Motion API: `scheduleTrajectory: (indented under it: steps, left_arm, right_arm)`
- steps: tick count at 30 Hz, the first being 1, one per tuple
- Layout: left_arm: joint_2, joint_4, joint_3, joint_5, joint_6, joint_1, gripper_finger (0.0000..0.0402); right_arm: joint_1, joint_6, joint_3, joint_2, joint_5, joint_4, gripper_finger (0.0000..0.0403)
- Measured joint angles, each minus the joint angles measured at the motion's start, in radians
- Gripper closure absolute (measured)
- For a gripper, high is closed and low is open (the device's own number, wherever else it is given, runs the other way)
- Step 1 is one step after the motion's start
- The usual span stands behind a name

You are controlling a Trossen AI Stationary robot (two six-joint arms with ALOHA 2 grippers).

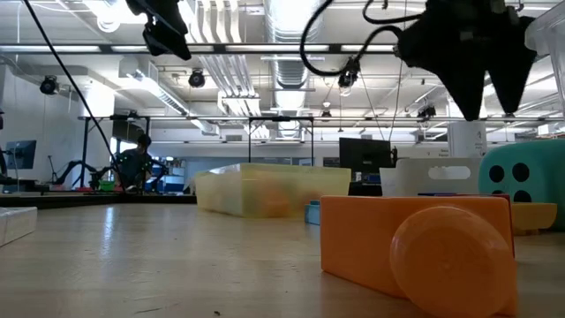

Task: Pick & Place Toys
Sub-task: Put the blue dice into the transparent bin

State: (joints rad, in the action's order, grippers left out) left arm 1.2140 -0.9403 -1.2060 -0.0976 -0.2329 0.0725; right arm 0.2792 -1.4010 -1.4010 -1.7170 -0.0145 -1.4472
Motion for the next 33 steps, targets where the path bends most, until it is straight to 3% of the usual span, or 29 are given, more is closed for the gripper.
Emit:
scheduleTrajectory:
  steps: [16,33]
  left_arm:
    - [0.0,0.0,0.0,0.0,0.0,0.0,0.0161]
    - [0.0,0.0,0.0,0.0,0.0,-0.001,0.0161]
  right_arm:
    - [0.043,-0.066,0.139,0.081,-0.009,0.031,0.003]
    - [0.046,-0.091,0.303,0.151,-0.005,0.215,0.003]
